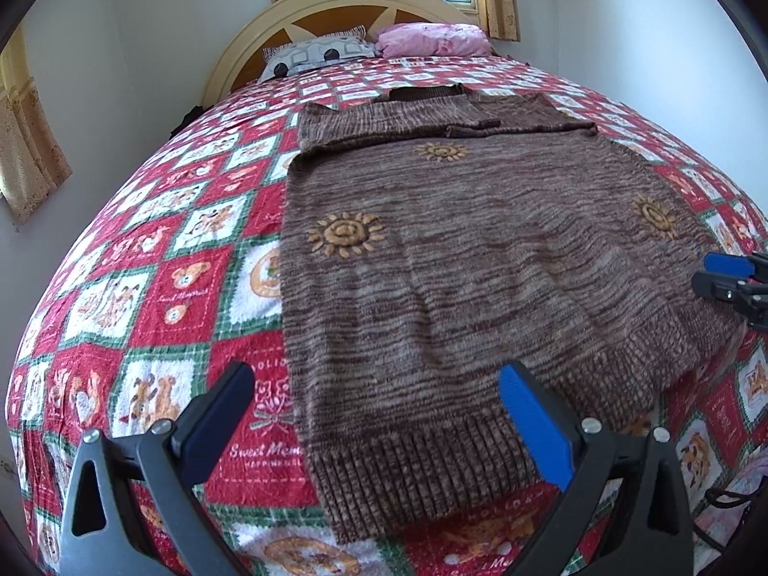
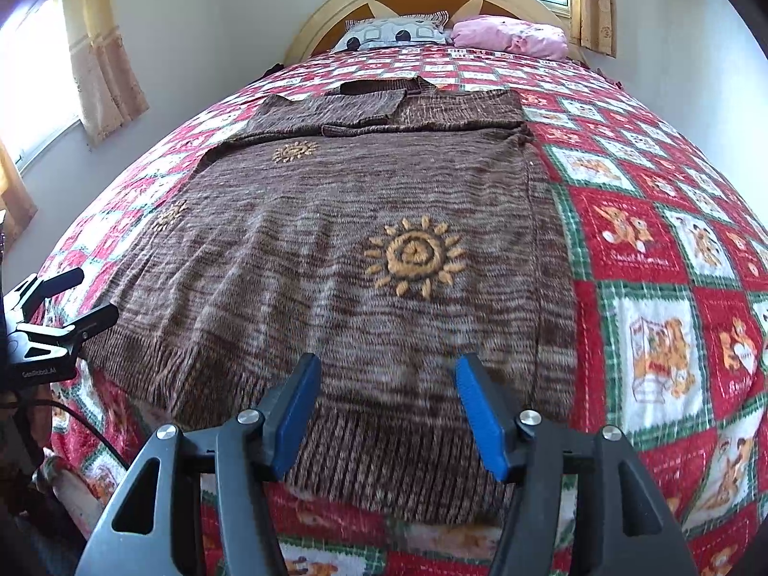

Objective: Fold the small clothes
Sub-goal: 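Move both open grippers to the ribbed hem of the brown sweater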

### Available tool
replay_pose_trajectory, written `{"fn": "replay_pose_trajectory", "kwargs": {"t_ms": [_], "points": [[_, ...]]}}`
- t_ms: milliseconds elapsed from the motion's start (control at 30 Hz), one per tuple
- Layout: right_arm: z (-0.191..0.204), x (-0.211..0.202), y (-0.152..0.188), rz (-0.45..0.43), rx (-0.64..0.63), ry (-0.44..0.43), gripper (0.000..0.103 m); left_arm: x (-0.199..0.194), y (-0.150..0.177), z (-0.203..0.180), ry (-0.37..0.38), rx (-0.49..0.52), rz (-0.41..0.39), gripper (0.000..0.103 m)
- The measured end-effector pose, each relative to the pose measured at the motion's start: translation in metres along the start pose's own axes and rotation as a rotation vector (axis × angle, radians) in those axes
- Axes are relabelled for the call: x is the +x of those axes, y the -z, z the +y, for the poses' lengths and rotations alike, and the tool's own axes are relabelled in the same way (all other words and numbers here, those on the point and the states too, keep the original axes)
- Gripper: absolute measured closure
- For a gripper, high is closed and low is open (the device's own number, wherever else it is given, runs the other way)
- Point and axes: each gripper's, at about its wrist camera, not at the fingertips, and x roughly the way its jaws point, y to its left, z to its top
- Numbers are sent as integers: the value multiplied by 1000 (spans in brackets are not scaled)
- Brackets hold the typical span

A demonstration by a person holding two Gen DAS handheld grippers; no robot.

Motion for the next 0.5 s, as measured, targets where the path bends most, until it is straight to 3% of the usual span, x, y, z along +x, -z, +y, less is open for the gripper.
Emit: {"fn": "replay_pose_trajectory", "kwargs": {"t_ms": [500], "points": [[-11,-22,26,3,-17,35,43,-3,19,4,-44,16,19,0]]}}
